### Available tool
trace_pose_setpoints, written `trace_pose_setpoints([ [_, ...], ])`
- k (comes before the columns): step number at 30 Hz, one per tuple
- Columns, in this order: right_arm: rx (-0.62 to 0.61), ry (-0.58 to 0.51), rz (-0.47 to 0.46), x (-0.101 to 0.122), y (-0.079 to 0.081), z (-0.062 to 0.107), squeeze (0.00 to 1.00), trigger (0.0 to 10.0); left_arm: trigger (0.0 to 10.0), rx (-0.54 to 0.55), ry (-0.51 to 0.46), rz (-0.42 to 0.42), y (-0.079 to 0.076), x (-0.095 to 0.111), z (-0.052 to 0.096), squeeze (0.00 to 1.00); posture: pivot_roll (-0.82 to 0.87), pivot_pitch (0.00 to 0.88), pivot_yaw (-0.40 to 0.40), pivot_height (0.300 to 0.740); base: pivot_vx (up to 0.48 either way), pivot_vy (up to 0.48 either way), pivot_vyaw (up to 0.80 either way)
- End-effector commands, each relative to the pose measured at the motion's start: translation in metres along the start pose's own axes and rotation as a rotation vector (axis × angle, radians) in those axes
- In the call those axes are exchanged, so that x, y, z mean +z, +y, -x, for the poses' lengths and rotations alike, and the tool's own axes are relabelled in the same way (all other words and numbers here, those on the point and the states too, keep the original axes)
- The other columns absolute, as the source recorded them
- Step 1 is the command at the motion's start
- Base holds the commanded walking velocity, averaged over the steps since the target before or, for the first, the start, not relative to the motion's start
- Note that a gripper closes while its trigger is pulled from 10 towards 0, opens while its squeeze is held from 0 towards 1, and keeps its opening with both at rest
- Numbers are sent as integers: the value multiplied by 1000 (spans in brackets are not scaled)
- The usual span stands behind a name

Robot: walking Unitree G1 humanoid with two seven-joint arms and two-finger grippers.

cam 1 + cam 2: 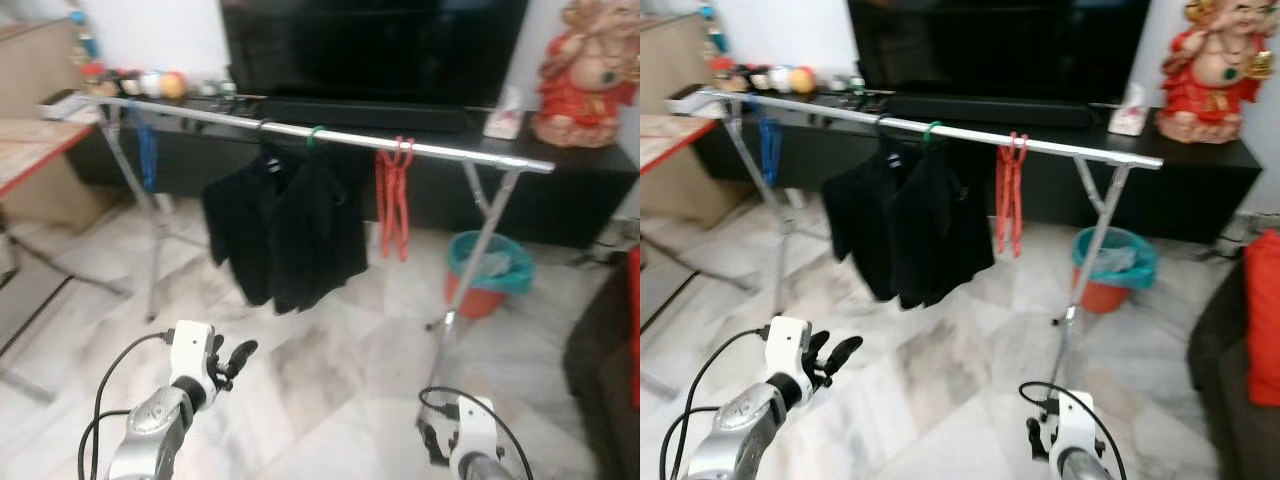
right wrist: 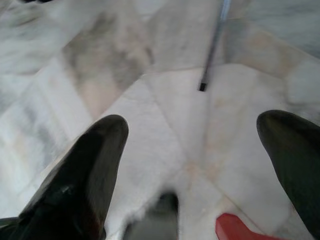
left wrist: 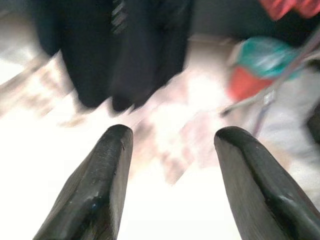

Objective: Hang hanger

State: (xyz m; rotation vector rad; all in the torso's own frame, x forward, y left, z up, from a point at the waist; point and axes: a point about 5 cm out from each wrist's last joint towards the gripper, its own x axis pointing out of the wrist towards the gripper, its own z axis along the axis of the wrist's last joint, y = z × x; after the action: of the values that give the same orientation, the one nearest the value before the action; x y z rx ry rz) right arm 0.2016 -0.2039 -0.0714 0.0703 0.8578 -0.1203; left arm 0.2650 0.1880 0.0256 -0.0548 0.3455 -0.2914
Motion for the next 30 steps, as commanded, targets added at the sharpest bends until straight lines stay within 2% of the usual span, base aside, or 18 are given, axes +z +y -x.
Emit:
trace_pose_setpoints([
  [1, 0, -2, -7, 2, 3, -1, 0, 10000, 10000, 55, 113, -21, 6, -23, 2, 0, -45, 0, 47, 740, 0, 0, 0],
  [3, -1, -1, -6, 2, 3, -1, 0, 10000, 10000, 66, 136, -27, 7, -27, 2, 0, -43, 0, 46, 740, 0, 0, 0],
  [8, -10, 12, -4, 1, 3, -1, 0, 10000, 10000, 184, 319, 30, 13, -62, 2, 0, -40, 0, 43, 740, 0, 0, 0],
  [15, -19, 8, -35, 1, 3, -1, 0, 10000, 10000, 234, 437, 44, 8, -83, 8, 0, -47, 0, 40, 740, 0, 0, 0],
  [17, -25, 22, -27, 0, 3, -1, 0, 10000, 10000, 251, 524, 22, 2, -96, 12, 0, -50, 0, 41, 740, 0, 0, 0],
  [22, -34, 27, -31, -1, 3, -1, 0, 10000, 10000, 250, 546, -3, -2, -100, 13, 0, -53, 0, 41, 740, 0, 0, 0],
  [23, -36, 29, -33, -1, 2, -1, 0, 10000, 10000, 262, 547, 19, -2, -102, 14, 0, -50, 0, 41, 740, 0, 0, 0],
  [30, -39, 34, -39, -2, 3, -1, 0, 10000, 10000, 294, 577, 27, 1, -109, 21, 0, -54, 0, 42, 740, 0, 0, 0],
])
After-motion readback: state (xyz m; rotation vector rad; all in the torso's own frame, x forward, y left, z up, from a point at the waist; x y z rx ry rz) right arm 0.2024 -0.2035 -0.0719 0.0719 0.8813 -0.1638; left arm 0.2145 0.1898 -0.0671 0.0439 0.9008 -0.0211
